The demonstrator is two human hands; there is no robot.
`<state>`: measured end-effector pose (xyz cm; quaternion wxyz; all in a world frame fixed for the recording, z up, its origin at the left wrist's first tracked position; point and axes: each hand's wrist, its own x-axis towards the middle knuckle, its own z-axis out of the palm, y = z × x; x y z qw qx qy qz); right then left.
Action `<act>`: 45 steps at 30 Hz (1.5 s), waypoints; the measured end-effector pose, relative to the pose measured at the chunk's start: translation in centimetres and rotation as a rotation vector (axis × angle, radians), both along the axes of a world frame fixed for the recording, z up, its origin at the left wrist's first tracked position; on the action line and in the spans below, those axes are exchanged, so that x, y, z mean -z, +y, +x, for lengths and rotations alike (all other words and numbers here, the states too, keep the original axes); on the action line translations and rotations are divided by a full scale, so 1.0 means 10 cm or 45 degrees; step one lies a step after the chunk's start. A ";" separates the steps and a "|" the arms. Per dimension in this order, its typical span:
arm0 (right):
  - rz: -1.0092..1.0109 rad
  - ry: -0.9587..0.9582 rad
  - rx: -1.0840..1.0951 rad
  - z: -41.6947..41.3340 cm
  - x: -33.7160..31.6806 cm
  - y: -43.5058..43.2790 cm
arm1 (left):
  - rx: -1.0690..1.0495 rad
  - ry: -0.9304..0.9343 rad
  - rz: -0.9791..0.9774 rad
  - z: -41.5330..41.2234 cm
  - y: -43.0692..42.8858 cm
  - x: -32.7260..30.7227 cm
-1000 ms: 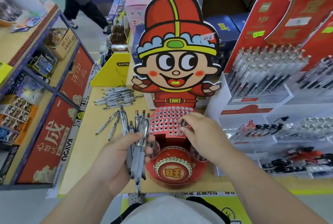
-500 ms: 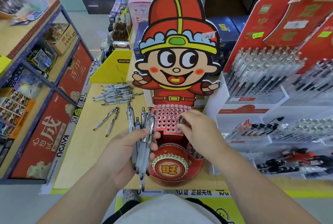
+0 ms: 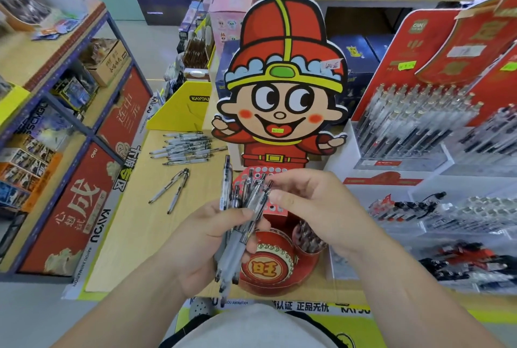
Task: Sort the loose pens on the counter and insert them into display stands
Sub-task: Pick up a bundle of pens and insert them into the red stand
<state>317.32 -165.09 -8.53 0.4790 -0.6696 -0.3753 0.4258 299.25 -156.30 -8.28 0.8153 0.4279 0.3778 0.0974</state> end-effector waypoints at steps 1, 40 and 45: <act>0.013 0.054 0.012 0.00 -0.01 0.01 | -0.003 0.006 0.006 0.01 0.00 0.00; 0.031 -0.870 0.034 0.15 0.45 0.20 | -0.411 0.176 0.020 -0.23 0.28 0.25; 0.024 -0.879 0.048 0.14 0.48 0.20 | -0.380 0.177 0.008 -0.21 0.25 0.25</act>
